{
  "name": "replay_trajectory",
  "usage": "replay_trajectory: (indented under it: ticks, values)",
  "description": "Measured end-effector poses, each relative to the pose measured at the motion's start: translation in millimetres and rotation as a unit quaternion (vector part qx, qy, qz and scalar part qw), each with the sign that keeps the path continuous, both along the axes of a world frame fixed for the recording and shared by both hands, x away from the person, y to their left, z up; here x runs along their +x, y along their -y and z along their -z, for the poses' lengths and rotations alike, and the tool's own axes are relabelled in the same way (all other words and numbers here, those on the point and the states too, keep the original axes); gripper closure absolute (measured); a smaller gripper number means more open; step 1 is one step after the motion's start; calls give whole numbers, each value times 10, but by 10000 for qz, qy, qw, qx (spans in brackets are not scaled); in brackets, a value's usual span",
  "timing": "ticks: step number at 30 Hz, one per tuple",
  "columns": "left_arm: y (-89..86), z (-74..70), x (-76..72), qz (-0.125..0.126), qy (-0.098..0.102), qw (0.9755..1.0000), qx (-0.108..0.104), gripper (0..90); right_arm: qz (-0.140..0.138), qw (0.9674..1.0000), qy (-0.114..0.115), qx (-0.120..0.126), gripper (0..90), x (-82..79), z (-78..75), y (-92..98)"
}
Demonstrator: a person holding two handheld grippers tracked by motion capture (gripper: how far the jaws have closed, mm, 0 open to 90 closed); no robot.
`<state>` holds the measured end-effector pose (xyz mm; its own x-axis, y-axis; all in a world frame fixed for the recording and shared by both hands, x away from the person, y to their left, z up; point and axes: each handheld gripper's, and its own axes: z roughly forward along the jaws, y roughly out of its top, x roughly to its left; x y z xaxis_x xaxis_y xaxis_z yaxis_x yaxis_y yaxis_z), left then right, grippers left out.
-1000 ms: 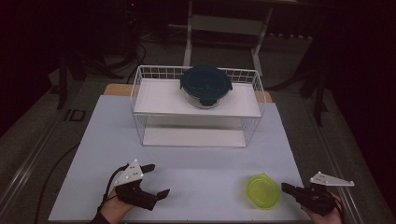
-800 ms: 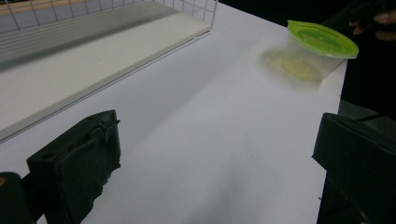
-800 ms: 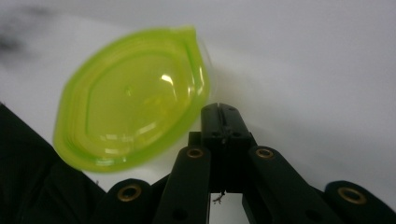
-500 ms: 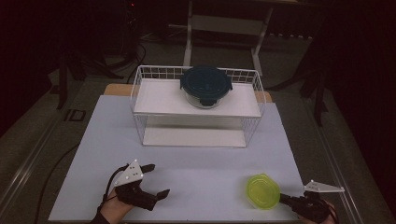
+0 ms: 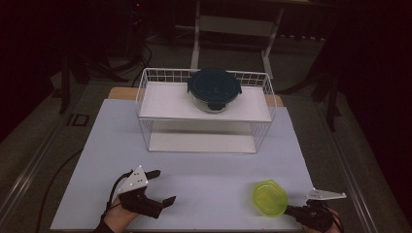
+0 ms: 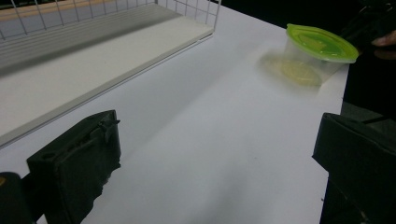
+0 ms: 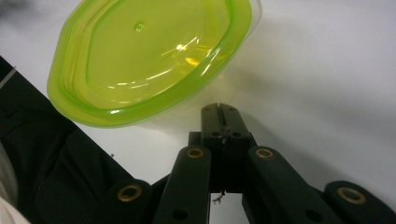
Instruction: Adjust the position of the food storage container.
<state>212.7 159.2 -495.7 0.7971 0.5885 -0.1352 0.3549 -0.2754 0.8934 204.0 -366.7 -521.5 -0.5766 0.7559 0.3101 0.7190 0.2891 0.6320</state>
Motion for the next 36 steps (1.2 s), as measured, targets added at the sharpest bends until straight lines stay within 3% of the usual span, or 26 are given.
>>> replay_trajectory:
  ticks: [19,36]
  values:
    - [-15,-7,5,-22,9,10000,-37,2,-449,9990,-6,-9,900,187,-29,-355]
    - [-22,-11,3,-15,22,10000,-46,2,-989,9950,-42,-141,900,320,-46,-759]
